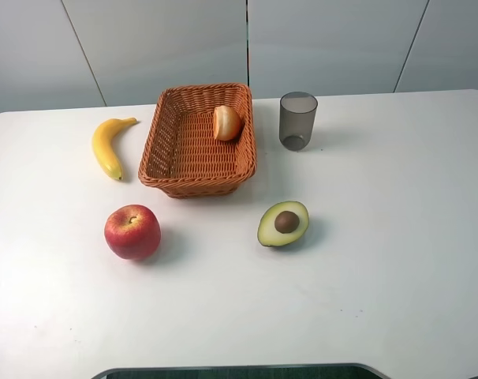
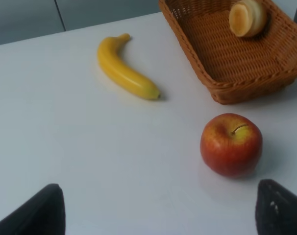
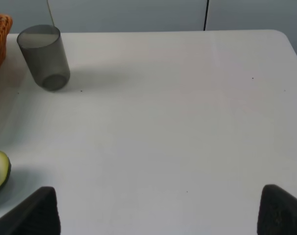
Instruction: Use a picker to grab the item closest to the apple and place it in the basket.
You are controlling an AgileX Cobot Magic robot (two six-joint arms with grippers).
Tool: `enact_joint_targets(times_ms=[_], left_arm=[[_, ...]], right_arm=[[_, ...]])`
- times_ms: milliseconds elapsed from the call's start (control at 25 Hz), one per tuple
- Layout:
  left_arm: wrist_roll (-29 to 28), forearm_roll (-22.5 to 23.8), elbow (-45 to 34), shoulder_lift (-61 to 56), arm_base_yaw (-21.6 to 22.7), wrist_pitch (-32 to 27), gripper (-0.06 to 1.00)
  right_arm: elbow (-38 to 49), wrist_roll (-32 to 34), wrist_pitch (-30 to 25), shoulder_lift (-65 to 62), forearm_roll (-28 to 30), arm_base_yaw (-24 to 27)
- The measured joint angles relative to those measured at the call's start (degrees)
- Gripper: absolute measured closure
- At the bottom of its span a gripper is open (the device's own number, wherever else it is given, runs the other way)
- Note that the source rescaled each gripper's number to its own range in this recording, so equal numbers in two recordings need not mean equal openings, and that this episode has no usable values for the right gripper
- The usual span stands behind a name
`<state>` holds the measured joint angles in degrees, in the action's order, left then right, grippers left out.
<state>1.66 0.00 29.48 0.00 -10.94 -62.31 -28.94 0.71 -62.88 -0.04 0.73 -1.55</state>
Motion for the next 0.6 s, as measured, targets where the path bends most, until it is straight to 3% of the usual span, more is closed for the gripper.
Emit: enact_joint_targets(times_ms=[600], left_arm=[[-0.1,0.0,-0.1,0.0,0.0,0.0,-0.05]], right_arm=[[0.0,0.0,0.0,0.0,0.0,0.0]])
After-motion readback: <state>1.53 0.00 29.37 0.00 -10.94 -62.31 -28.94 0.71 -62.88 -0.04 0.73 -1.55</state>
